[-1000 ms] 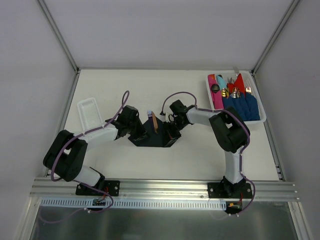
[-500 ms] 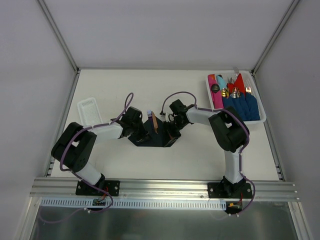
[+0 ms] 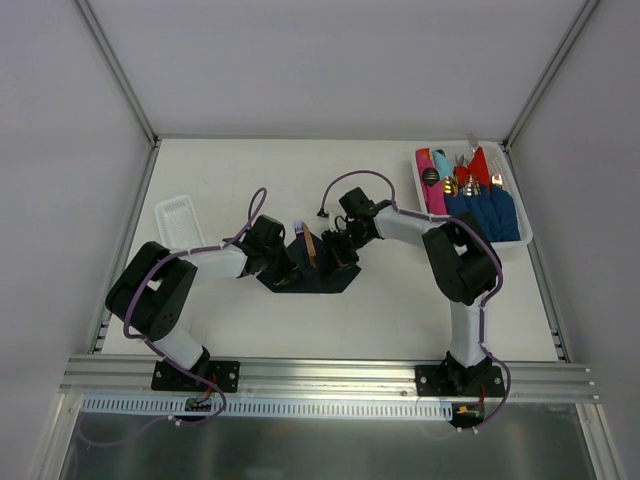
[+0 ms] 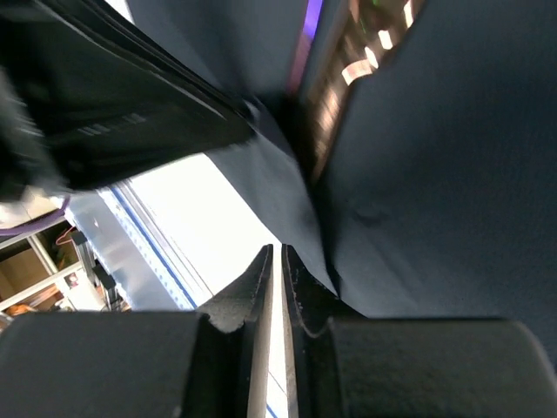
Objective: Place the utensils on the paper napkin and roll it up
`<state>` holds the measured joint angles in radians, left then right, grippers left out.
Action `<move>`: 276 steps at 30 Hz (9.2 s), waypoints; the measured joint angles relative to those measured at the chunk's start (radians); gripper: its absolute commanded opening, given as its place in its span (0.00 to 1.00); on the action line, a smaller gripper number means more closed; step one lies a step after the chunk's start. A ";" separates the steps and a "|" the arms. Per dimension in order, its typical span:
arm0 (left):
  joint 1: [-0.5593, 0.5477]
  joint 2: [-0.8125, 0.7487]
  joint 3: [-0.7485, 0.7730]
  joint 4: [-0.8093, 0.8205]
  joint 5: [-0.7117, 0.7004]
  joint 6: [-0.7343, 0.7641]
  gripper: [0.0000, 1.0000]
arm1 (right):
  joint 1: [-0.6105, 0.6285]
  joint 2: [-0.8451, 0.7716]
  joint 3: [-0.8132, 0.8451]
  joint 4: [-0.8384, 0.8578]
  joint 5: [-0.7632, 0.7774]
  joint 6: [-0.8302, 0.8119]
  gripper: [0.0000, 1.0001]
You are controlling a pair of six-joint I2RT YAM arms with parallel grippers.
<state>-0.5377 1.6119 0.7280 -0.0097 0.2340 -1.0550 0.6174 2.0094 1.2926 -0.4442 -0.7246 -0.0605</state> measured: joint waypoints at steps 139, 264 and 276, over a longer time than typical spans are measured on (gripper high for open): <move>0.095 0.380 -0.312 1.271 0.333 -0.266 0.00 | -0.152 0.072 0.107 -0.115 -0.109 0.090 0.00; 0.160 -0.067 -0.507 0.838 0.278 -0.065 0.01 | 0.016 0.264 0.267 0.108 -0.159 0.442 0.50; 0.160 -0.391 -0.516 0.634 0.276 -0.005 0.01 | 0.015 0.264 0.258 0.150 -0.201 0.486 0.65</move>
<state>-0.3775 1.2209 0.2119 0.6247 0.5102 -1.0603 0.6327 2.2738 1.5505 -0.2943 -0.9260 0.4259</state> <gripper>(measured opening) 0.010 0.647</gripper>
